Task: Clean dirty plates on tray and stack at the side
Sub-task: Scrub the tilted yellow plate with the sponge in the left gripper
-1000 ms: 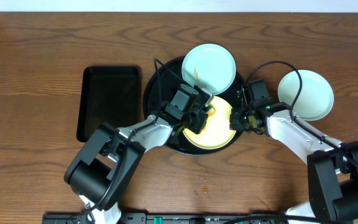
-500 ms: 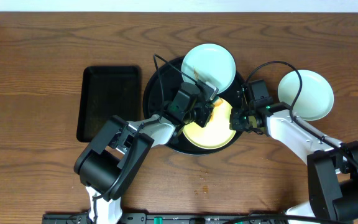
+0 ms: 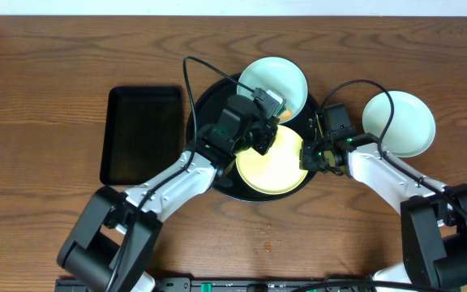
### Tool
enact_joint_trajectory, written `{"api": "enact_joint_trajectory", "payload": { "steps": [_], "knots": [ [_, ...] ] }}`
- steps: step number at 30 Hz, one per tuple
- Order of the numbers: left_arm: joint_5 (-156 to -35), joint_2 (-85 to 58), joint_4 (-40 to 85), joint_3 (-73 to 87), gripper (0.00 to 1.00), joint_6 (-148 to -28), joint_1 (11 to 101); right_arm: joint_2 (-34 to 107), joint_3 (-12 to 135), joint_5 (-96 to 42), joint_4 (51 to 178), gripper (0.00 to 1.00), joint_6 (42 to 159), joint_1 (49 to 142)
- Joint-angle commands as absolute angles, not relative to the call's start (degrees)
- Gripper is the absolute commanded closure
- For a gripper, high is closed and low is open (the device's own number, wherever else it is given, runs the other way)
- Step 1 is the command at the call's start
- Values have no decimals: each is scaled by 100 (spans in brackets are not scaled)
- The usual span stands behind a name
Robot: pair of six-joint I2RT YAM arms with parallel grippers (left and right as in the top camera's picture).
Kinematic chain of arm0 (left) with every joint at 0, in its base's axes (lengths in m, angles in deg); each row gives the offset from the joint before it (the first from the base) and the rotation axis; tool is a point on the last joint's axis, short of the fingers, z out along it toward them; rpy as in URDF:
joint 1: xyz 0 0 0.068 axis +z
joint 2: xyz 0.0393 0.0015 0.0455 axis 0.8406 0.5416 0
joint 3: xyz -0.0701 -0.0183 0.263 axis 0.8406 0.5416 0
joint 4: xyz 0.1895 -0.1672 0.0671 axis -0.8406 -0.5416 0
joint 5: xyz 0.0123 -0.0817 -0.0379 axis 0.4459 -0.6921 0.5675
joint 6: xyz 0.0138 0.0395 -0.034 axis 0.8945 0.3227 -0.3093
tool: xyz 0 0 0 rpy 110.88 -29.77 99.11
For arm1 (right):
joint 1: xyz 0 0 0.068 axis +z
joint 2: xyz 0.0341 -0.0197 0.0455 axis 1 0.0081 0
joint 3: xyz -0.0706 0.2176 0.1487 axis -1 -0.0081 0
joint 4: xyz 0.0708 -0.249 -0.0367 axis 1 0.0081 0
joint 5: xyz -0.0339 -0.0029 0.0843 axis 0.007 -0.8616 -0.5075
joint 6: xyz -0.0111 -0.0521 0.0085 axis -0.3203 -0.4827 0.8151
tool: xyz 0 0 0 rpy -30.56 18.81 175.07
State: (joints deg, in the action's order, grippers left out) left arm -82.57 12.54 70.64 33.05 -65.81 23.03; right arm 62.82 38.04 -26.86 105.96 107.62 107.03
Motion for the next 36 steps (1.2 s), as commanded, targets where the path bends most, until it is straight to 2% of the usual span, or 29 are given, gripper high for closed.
{"api": "enact_joint_trajectory", "payload": {
  "steps": [1,9,17,36],
  "knots": [
    [-8115,1553,6920,3333,93,-6407,2327,6433,3764,-2579,10671,99,10771,10762],
    [-8141,2338,7702,3331,93,-6383,2332,6431,3764,-2577,10664,99,10771,10762],
    [-8115,2806,7717,3333,93,-6192,2343,6431,3764,-2579,10660,99,10771,10762],
    [-8117,2504,6061,3333,93,-6192,2343,6431,3764,-2577,10664,99,10771,10760]
  ]
}}
